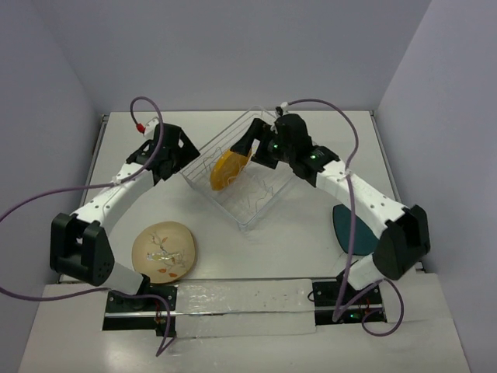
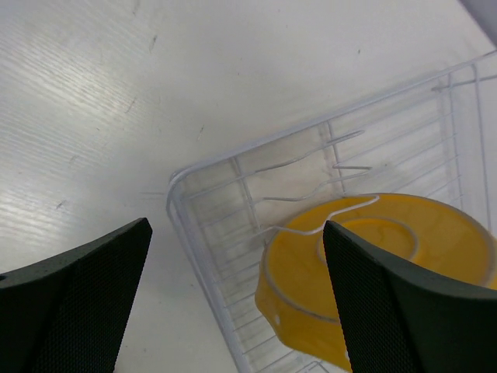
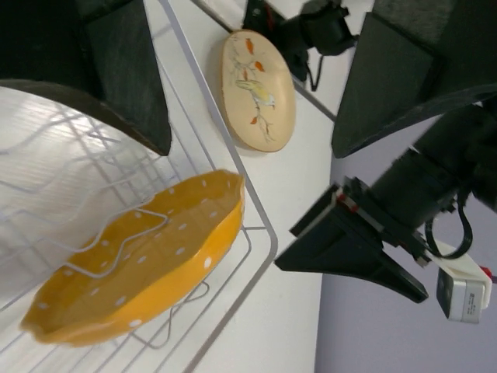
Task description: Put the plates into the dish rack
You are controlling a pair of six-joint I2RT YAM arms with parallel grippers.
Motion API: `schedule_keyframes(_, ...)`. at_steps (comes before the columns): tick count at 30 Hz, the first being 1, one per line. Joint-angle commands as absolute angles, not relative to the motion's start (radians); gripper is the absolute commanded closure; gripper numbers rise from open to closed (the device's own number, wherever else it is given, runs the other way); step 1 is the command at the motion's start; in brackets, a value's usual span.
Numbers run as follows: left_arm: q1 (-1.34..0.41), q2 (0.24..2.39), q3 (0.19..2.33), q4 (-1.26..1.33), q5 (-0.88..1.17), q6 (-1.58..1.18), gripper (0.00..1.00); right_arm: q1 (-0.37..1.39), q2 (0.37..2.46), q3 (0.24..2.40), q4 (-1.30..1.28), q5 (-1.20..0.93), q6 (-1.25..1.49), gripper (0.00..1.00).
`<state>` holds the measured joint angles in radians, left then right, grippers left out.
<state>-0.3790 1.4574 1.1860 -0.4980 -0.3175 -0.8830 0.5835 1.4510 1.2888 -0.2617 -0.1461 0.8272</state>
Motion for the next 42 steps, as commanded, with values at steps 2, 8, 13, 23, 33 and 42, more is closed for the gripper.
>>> schedule_keyframes(2, -0.383, 1.267, 1.198, -0.609, -0.455, -0.934, 0.01, 0.595, 1.302, 1.254, -0.295, -0.031, 0.635, 0.06)
schedule_keyframes(8, -0.374, 1.123, 1.096, -0.82, -0.472, -1.048, 0.01, 0.61, 1.227, 1.208, -0.302, -0.172, 0.429, 0.05)
schedule_keyframes(13, -0.361, 0.991, 0.989, -0.96, -0.511, -1.154, 0.01, 0.793, 1.215, 1.238, -0.318, -0.171, 0.228, 0.05)
schedule_keyframes(23, -0.225, 0.9, 0.78, -0.981, -0.472, -1.291, 0.01, 1.114, 1.403, 1.263, -0.275, -0.114, 0.302, 0.04)
schedule_keyframes(33, -0.105, 0.874, 0.63, -0.908, -0.433, -1.314, 0.01, 1.252, 1.685, 1.316, -0.262, 0.134, 0.549, 0.05)
schedule_keyframes(42, -0.099, 0.955, 0.554, -0.841, -0.454, -1.35, 0.01, 1.269, 1.91, 1.412, -0.258, 0.233, 0.797, 0.07)
